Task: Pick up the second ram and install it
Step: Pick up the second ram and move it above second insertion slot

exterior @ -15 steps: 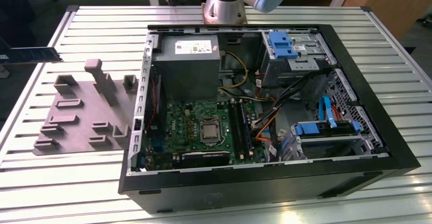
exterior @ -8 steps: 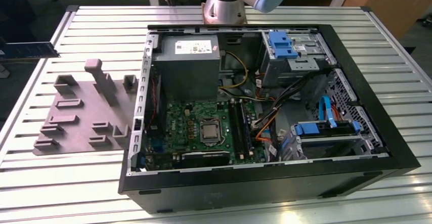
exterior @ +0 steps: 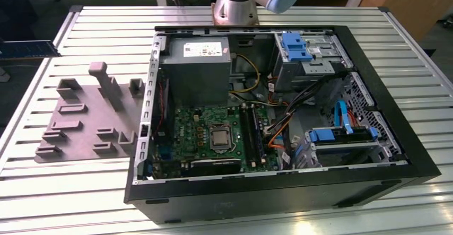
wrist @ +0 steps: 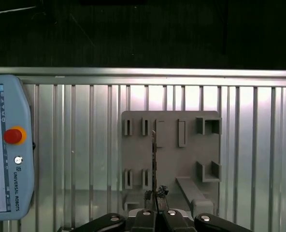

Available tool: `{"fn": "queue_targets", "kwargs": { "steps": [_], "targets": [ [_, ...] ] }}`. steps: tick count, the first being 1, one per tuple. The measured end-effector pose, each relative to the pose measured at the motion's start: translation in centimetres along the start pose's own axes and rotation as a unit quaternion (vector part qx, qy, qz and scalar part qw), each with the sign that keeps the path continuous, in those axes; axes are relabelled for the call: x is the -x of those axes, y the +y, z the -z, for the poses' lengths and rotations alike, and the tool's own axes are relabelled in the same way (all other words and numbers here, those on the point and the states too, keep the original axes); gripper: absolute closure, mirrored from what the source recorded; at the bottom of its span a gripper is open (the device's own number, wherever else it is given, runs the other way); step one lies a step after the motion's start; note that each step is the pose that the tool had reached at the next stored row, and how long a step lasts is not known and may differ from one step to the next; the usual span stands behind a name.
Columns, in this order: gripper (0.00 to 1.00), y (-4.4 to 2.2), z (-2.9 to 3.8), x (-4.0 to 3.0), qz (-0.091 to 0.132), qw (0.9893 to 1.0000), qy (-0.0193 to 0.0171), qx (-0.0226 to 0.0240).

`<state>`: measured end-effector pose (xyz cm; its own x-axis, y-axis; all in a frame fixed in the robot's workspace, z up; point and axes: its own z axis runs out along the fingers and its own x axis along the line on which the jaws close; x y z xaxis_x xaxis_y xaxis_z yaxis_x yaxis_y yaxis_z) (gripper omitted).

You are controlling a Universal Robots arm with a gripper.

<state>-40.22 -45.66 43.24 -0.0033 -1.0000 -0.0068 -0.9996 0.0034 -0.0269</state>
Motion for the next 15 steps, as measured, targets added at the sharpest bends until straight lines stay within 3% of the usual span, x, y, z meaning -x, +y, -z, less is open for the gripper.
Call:
{"fn": "queue_targets", "kwargs": {
  "steps": [6, 15],
  "targets": [
    [0.89, -0.14, 0.01, 0.00, 0.000, 1.0000, 0.0001, 0.0001],
    [0.89, -1.07, -0.02, 0.00, 0.000, 1.0000, 0.0000, 0.0001]
  ]
}}
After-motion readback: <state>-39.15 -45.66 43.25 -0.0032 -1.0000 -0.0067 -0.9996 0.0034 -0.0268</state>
